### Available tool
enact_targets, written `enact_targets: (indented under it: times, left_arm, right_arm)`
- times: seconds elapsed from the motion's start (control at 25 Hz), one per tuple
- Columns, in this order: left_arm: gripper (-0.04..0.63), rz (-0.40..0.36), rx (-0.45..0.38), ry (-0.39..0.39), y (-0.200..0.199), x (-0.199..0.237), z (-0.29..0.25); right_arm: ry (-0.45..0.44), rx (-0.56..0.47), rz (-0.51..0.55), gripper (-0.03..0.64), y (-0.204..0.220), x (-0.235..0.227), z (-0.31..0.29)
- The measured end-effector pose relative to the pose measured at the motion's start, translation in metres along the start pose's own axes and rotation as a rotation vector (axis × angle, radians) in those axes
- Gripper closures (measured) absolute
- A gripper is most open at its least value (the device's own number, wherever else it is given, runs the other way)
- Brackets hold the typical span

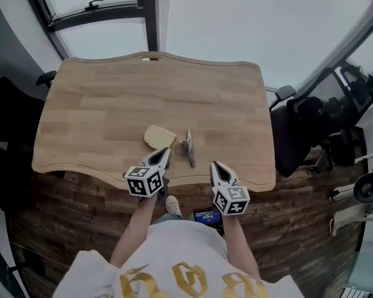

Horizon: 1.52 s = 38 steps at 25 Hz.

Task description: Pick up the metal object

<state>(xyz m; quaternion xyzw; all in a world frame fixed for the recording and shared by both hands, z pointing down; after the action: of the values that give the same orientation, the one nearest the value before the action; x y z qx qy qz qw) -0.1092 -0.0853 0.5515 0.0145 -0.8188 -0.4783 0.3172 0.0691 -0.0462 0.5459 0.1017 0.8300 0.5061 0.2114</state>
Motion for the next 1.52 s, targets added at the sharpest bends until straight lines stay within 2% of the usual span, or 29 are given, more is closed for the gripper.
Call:
enact_targets:
  times: [0.24, 0.4, 0.6, 0.96, 1.36, 1.52]
  left_arm:
    - [0.575, 0.036, -0.001, 0.081, -0.010, 0.003, -0.016]
    - [0.575, -0.003, -0.001, 0.075, -0.016, 0.007, -0.024]
    - [0.575, 0.015, -0.005, 0.124, -0.020, 0.005, -0.033]
    - [0.575, -0.027, 0.047, 0.082, -0.016, 0.014, -0.052]
    - [0.575, 0.011, 0.073, 0.074, -0.011, 0.019, -0.061]
    - [0.575, -0.058, 0.124, 0.067, -0.001, 0.019, -0.064]
  right_arm:
    - [0.056, -0.048, -0.016, 0.606, -0.018, -0.011, -0.009]
    - [0.051, -0.036, 0.001, 0.606, -0.020, -0.008, -0.018]
    - [0.034, -0.007, 0.026, 0.606, -0.018, -0.009, -0.031]
    - [0.017, 0.020, 0.034, 0.606, -0.017, -0.022, -0.048]
    - [0.017, 0.051, 0.041, 0.606, -0.013, -0.028, -0.058]
    - [0.023, 0.087, 0.051, 0.606, -0.003, -0.029, -0.061]
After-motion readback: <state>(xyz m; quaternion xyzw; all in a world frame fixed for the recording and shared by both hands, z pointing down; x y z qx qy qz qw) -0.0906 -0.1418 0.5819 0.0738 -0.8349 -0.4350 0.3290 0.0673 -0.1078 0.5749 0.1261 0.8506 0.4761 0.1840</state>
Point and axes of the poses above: the fingertips, and each gripper's own axes: z backward along the fingers, x to its left, y out of its underside, the point moved 1 cm from there along z, backward along the fingers
